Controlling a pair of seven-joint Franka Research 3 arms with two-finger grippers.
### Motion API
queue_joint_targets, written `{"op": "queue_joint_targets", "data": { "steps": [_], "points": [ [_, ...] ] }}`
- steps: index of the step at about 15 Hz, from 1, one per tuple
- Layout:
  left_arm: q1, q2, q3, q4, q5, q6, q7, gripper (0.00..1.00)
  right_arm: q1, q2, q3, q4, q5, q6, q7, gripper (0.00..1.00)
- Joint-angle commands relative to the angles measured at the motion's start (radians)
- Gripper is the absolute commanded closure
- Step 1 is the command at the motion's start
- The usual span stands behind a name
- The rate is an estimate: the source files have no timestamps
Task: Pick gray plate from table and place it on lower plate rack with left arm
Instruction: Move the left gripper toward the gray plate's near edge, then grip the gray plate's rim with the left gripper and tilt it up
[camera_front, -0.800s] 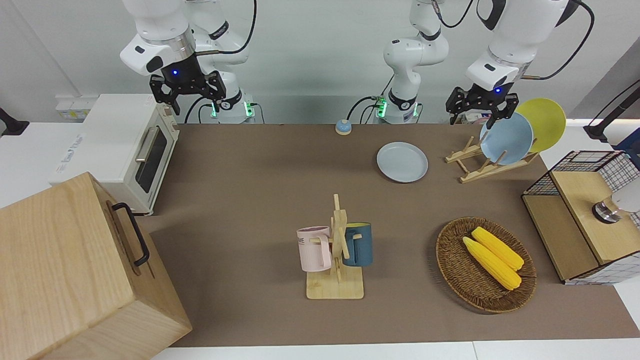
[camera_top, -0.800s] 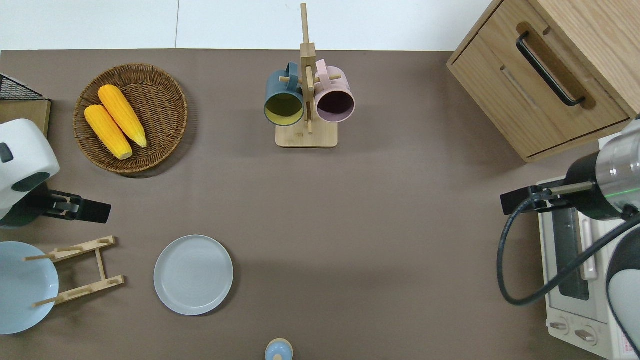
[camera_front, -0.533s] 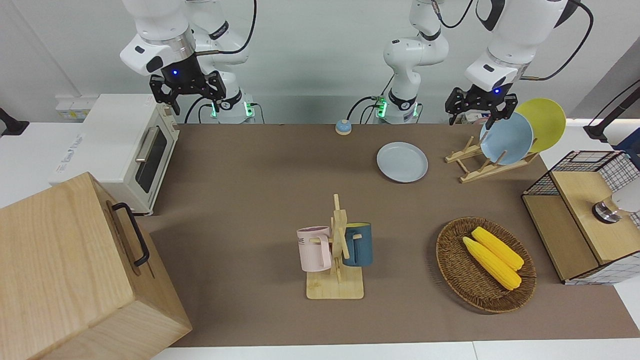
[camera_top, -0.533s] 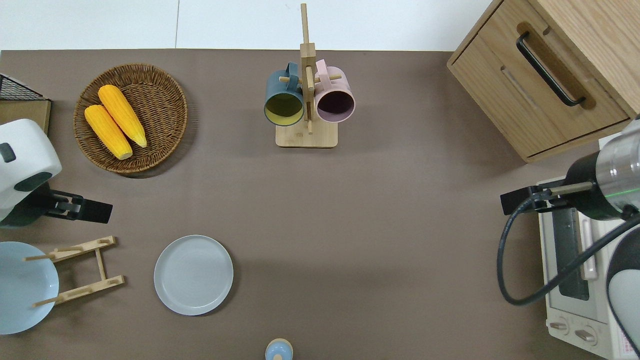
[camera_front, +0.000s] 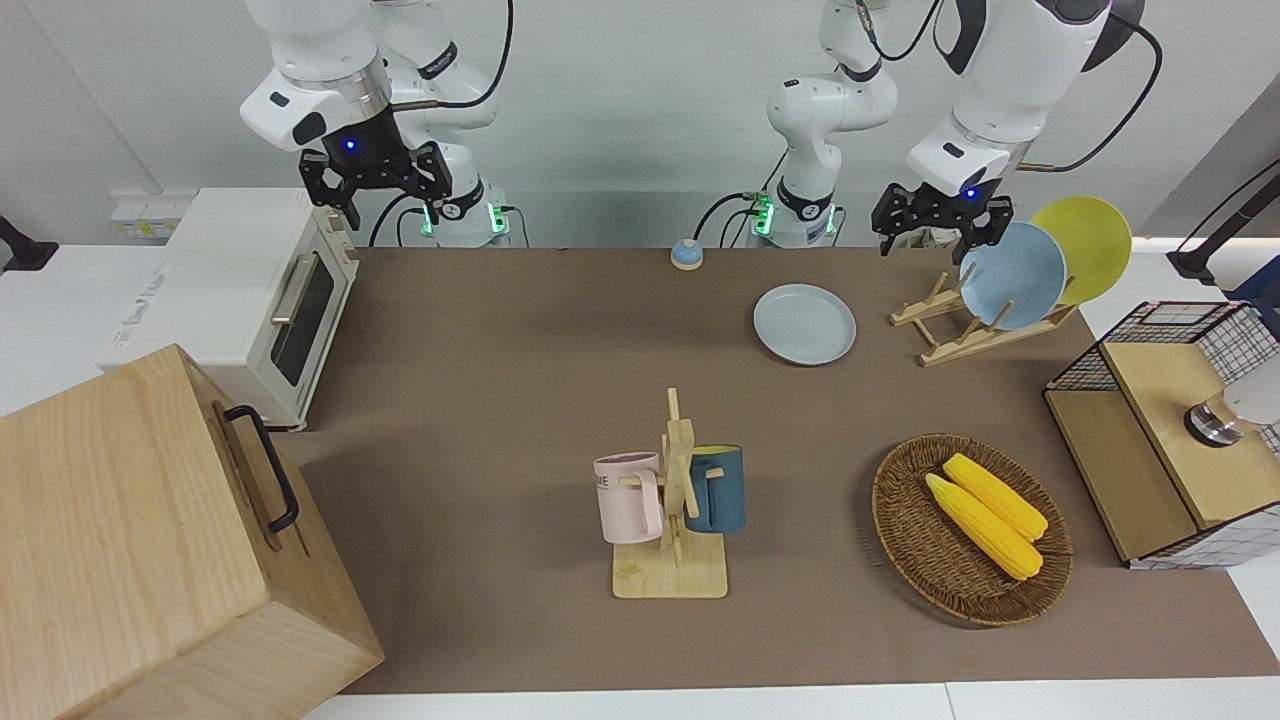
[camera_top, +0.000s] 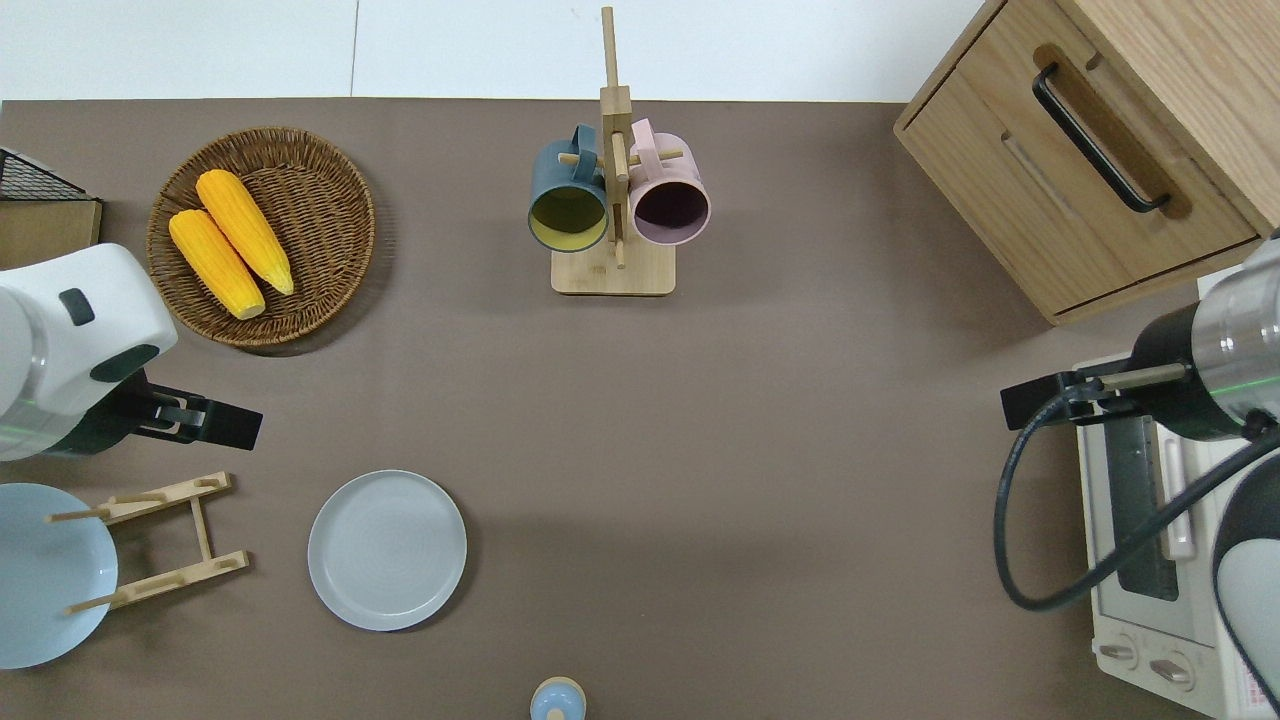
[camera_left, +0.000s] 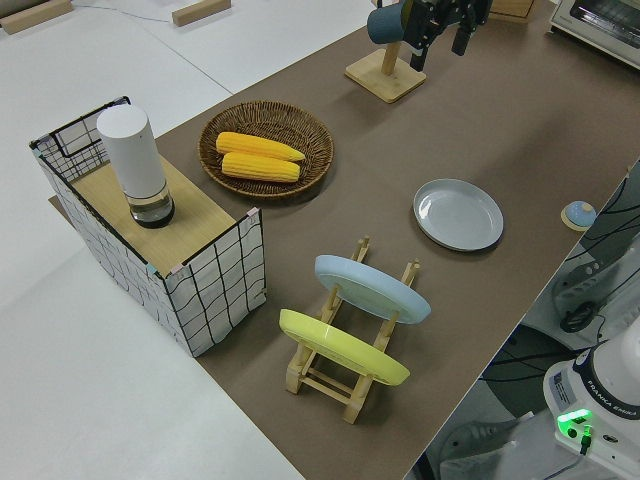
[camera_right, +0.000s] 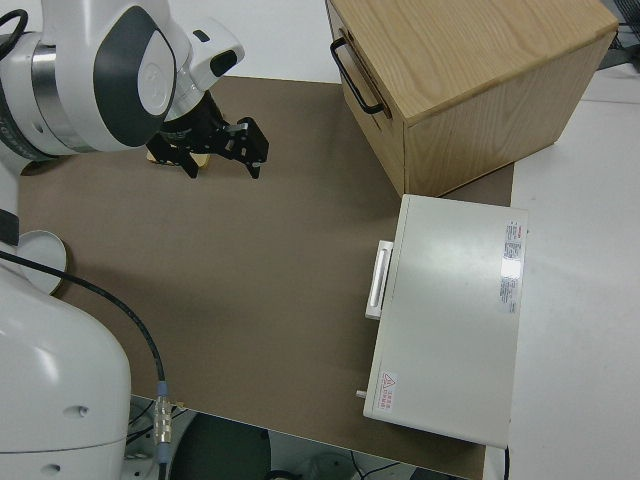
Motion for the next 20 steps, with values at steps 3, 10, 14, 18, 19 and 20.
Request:
{"op": "queue_joint_targets", "data": {
  "steps": [3,10,14,18,19,20],
  "points": [
    [-0.011,-0.040,-0.042,-0.116,0.007,0.011,-0.106,0.00,-0.010,-0.002,0.006,0.006,0.010,-0.013,-0.001,0.011],
    [-0.011,-0.147,-0.053,-0.431,0.006,0.279,-0.095,0.00,-0.010,-0.002,0.006,0.006,0.010,-0.013,-0.001,0.013],
    [-0.006,-0.147,-0.047,-0.546,0.004,0.405,-0.092,0.00,-0.010,-0.002,0.006,0.006,0.010,-0.013,-0.001,0.013],
    [0.003,-0.140,-0.029,-0.642,-0.031,0.526,-0.045,0.00,-0.010,-0.002,0.006,0.006,0.010,-0.013,-0.001,0.011],
    [0.003,-0.140,-0.017,-0.673,-0.045,0.563,-0.016,0.00,-0.010,-0.002,0.006,0.006,0.010,-0.013,-0.001,0.011],
    [0.003,-0.141,-0.012,-0.699,-0.045,0.599,0.003,0.00,-0.010,-0.002,0.006,0.006,0.010,-0.013,-0.001,0.011]
  ]
}}
